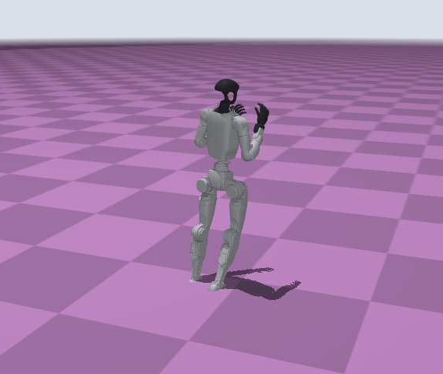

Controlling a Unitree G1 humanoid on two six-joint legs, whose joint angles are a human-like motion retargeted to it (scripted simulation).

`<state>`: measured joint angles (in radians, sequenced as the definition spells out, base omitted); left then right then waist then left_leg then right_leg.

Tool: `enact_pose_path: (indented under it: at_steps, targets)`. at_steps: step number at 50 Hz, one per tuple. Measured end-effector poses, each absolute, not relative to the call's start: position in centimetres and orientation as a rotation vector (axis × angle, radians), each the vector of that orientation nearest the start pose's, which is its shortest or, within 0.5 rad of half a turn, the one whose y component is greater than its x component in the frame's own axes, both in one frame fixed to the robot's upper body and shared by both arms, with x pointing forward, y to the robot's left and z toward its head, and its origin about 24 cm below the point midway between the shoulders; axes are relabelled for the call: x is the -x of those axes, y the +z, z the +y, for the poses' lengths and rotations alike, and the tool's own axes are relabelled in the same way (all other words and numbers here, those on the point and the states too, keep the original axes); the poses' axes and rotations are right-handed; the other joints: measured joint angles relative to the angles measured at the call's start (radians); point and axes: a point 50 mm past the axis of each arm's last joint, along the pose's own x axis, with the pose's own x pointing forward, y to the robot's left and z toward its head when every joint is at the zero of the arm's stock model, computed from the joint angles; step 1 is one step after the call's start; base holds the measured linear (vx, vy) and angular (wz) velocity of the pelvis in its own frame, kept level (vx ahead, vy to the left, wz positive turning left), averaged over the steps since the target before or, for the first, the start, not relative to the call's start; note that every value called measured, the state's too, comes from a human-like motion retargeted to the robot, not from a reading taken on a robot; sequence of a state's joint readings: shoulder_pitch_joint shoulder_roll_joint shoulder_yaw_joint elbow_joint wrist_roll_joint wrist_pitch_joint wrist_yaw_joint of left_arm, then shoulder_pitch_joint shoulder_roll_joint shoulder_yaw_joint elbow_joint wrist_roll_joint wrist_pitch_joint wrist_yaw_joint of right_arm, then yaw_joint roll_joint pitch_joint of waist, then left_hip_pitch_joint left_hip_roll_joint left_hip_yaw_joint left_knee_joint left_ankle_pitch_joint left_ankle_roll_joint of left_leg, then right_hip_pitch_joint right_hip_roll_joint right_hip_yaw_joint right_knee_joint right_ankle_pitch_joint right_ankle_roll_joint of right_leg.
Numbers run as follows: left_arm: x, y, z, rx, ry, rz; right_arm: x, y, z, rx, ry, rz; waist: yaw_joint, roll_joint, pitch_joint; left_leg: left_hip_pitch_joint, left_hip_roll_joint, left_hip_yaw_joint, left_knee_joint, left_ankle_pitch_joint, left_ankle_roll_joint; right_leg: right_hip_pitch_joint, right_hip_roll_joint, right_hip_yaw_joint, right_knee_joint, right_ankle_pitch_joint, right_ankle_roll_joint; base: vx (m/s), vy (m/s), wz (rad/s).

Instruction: Walk

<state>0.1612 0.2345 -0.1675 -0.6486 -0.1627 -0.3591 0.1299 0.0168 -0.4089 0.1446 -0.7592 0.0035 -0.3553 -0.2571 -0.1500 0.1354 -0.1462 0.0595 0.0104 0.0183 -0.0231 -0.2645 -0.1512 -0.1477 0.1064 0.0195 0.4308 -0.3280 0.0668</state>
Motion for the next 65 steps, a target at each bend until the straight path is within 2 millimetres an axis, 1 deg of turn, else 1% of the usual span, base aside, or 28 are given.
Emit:
enact_pose_path:
  at_steps: [3,6,9,12,14,17,19,21,22,24,26,28,30,31,33,36,38,40,42,45,48,50,52,55,58,60,63,65]
  targets:
    - [-17.5,18.7,13.9,0.154,-0.138,-0.847,-16.4,22.6,-13.7,0.074,0.158,-1.103,-0.004,0.011,0.000,-0.010,-0.002,-0.003,0.000,0.007,-0.003,-0.010,-0.006,-0.015,0.008,0.009,0.000,0.00,0.05,0.52]
    - [-17.0,20.1,13.4,0.232,-0.147,-0.926,-15.9,23.1,-13.2,-0.013,0.191,-1.124,-0.001,0.017,-0.004,-0.025,-0.006,-0.007,0.000,0.020,-0.010,-0.024,-0.018,-0.039,0.019,0.023,0.003,-0.02,0.06,0.72]
    - [-16.3,22.0,12.9,0.319,-0.150,-1.040,-15.3,23.8,-12.6,-0.136,0.221,-1.161,0.016,0.017,-0.013,-0.048,-0.012,-0.016,-0.001,0.037,-0.018,-0.043,-0.035,-0.077,0.029,0.034,0.003,-0.03,0.06,1.05]
    - [-15.2,24.3,12.8,0.394,-0.143,-1.197,-14.5,25.1,-11.6,-0.303,0.262,-1.237,0.058,0.013,-0.035,-0.075,-0.024,-0.024,-0.003,0.063,-0.027,-0.063,-0.062,-0.129,0.041,0.044,0.003,-0.04,0.07,1.55]
    - [-14.7,25.4,12.9,0.396,-0.127,-1.280,-14.3,25.8,-11.2,-0.367,0.269,-1.279,0.088,0.002,-0.042,-0.096,-0.035,-0.023,-0.004,0.086,-0.031,-0.079,-0.085,-0.172,0.053,0.052,0.002,-0.04,0.09,2.06]
    - [-14.3,26.5,12.8,0.370,-0.116,-1.361,-14.0,26.7,-10.8,-0.407,0.260,-1.335,0.142,-0.027,-0.047,-0.122,-0.055,0.004,-0.005,0.135,-0.026,-0.104,-0.131,-0.240,0.081,0.074,0.007,-0.03,0.13,2.83]
    - [-14.1,26.9,12.5,0.345,-0.123,-1.400,-13.7,27.1,-10.5,-0.406,0.254,-1.372,0.187,-0.063,-0.055,-0.127,-0.072,0.064,-0.005,0.182,0.000,-0.118,-0.174,-0.280,0.110,0.103,0.026,-0.01,0.17,3.66]
    - [-13.9,27.3,12.2,0.320,-0.135,-1.429,-13.5,27.5,-10.3,-0.388,0.248,-1.410,0.242,-0.116,-0.062,-0.135,-0.097,0.118,-0.006,0.227,0.033,-0.122,-0.224,-0.307,0.152,0.112,0.045,0.01,0.19,3.89]
    - [-13.9,27.5,12.0,0.309,-0.144,-1.441,-13.4,27.7,-10.2,-0.375,0.245,-1.429,0.273,-0.147,-0.065,-0.140,-0.113,0.127,-0.008,0.243,0.046,-0.122,-0.251,-0.315,0.182,0.107,0.053,0.02,0.19,3.83]
    - [-13.8,27.8,11.8,0.303,-0.166,-1.459,-13.2,28.2,-10.0,-0.349,0.237,-1.471,0.338,-0.213,-0.066,-0.146,-0.157,0.095,-0.011,0.262,0.061,-0.119,-0.306,-0.318,0.269,0.085,0.063,0.04,0.19,3.81]
    - [-13.7,28.1,11.7,0.312,-0.190,-1.479,-13.0,28.7,-10.0,-0.336,0.229,-1.516,0.399,-0.281,-0.057,-0.140,-0.214,0.030,-0.014,0.276,0.071,-0.117,-0.372,-0.309,0.395,0.075,0.070,0.07,0.17,3.82]
    - [-13.5,28.6,11.7,0.324,-0.209,-1.509,-12.7,29.3,-9.9,-0.343,0.233,-1.560,0.455,-0.346,-0.037,-0.122,-0.276,-0.051,-0.017,0.285,0.081,-0.116,-0.457,-0.303,0.551,0.099,0.062,0.09,0.16,3.73]
    - [-13.2,29.1,11.7,0.333,-0.224,-1.552,-12.4,29.9,-9.8,-0.362,0.252,-1.604,0.500,-0.405,-0.002,-0.099,-0.343,-0.142,-0.015,0.287,0.094,-0.120,-0.539,-0.274,0.705,0.134,0.051,0.09,0.14,3.76]
    - [-13.0,29.4,11.8,0.334,-0.227,-1.580,-12.2,30.2,-9.7,-0.374,0.264,-1.627,0.517,-0.430,0.021,-0.089,-0.379,-0.193,-0.006,0.286,0.098,-0.124,-0.565,-0.244,0.763,0.147,0.056,0.08,0.11,3.85]
    - [-12.5,30.0,11.8,0.331,-0.227,-1.641,-11.9,30.7,-9.8,-0.398,0.281,-1.675,0.545,-0.476,0.069,-0.076,-0.444,-0.294,0.022,0.283,0.099,-0.131,-0.599,-0.181,0.852,0.165,0.071,0.09,0.08,3.86]
    - [-11.9,31.1,11.7,0.308,-0.217,-1.748,-11.3,31.5,-10.0,-0.435,0.293,-1.754,0.565,-0.505,0.137,-0.080,-0.498,-0.437,0.098,0.267,0.076,-0.131,-0.581,-0.107,0.889,0.179,0.102,0.10,0.04,3.77]
    - [-11.6,31.8,11.4,0.289,-0.206,-1.813,-11.1,32.0,-10.1,-0.453,0.296,-1.800,0.570,-0.491,0.162,-0.097,-0.492,-0.514,0.158,0.245,0.048,-0.125,-0.526,-0.085,0.863,0.186,0.110,0.10,0.00,3.48]
    - [-11.4,32.1,11.3,0.279,-0.199,-1.846,-10.9,32.1,-10.2,-0.463,0.295,-1.816,0.576,-0.491,0.180,-0.107,-0.511,-0.568,0.202,0.236,0.028,-0.117,-0.496,-0.055,0.840,0.197,0.124,0.10,-0.01,3.31]
    - [-11.3,32.5,11.1,0.268,-0.188,-1.885,-10.7,32.4,-10.4,-0.474,0.295,-1.843,0.571,-0.467,0.180,-0.128,-0.489,-0.594,0.249,0.208,0.011,-0.103,-0.441,-0.057,0.800,0.221,0.132,0.09,-0.01,3.09]
    - [-11.0,32.6,11.0,0.277,-0.174,-1.907,-10.4,32.4,-10.7,-0.484,0.279,-1.863,0.564,-0.476,0.196,-0.151,-0.517,-0.570,0.299,0.186,0.020,-0.078,-0.432,-0.048,0.789,0.236,0.161,0.08,0.01,2.94]
    - [-10.8,32.7,11.0,0.308,-0.157,-1.917,-10.1,32.5,-11.0,-0.490,0.262,-1.893,0.541,-0.479,0.203,-0.175,-0.525,-0.497,0.352,0.138,0.054,-0.055,-0.434,-0.056,0.802,0.233,0.179,0.11,0.04,2.59]
    - [-10.7,32.7,11.1,0.333,-0.147,-1.918,-9.9,32.5,-11.1,-0.493,0.249,-1.911,0.525,-0.480,0.206,-0.184,-0.531,-0.441,0.385,0.101,0.081,-0.049,-0.464,-0.064,0.840,0.207,0.161,0.13,0.06,2.13]
    - [-10.6,32.7,11.1,0.354,-0.131,-1.925,-9.6,32.5,-11.3,-0.494,0.229,-1.940,0.504,-0.471,0.205,-0.185,-0.532,-0.414,0.415,0.062,0.098,-0.056,-0.488,-0.073,0.888,0.165,0.124,0.17,0.07,1.74]
    - [-10.5,32.9,11.1,0.376,-0.095,-1.942,-9.2,32.5,-11.6,-0.487,0.190,-1.985,0.459,-0.447,0.202,-0.177,-0.532,-0.405,0.449,0.014,0.106,-0.087,-0.505,-0.081,0.958,0.090,0.069,0.20,0.08,1.56]
    - [-10.5,33.2,11.1,0.378,-0.047,-1.965,-9.0,32.6,-11.7,-0.476,0.159,-2.024,0.391,-0.408,0.192,-0.156,-0.521,-0.422,0.450,-0.017,0.102,-0.155,-0.494,-0.081,0.994,0.000,0.015,0.25,0.08,1.48]
    - [-10.6,33.5,11.3,0.361,0.002,-1.988,-9.1,32.7,-11.5,-0.472,0.162,-2.040,0.339,-0.347,0.161,-0.133,-0.454,-0.445,0.398,-0.025,0.085,-0.231,-0.429,-0.091,0.973,-0.047,-0.027,0.28,0.07,1.28]
    - [-10.8,33.3,11.2,0.353,0.016,-1.978,-9.5,32.5,-11.6,-0.436,0.140,-2.021,0.280,-0.322,0.170,-0.097,-0.467,-0.460,0.410,-0.050,0.081,-0.317,-0.396,-0.074,0.926,-0.120,-0.046,0.29,0.08,1.43]
    - [-10.9,33.3,11.3,0.329,0.041,-1.985,-9.9,32.6,-11.3,-0.430,0.158,-2.001,0.237,-0.255,0.148,-0.063,-0.390,-0.481,0.358,-0.069,0.071,-0.386,-0.302,-0.087,0.826,-0.126,-0.053,0.35,0.07,1.17]
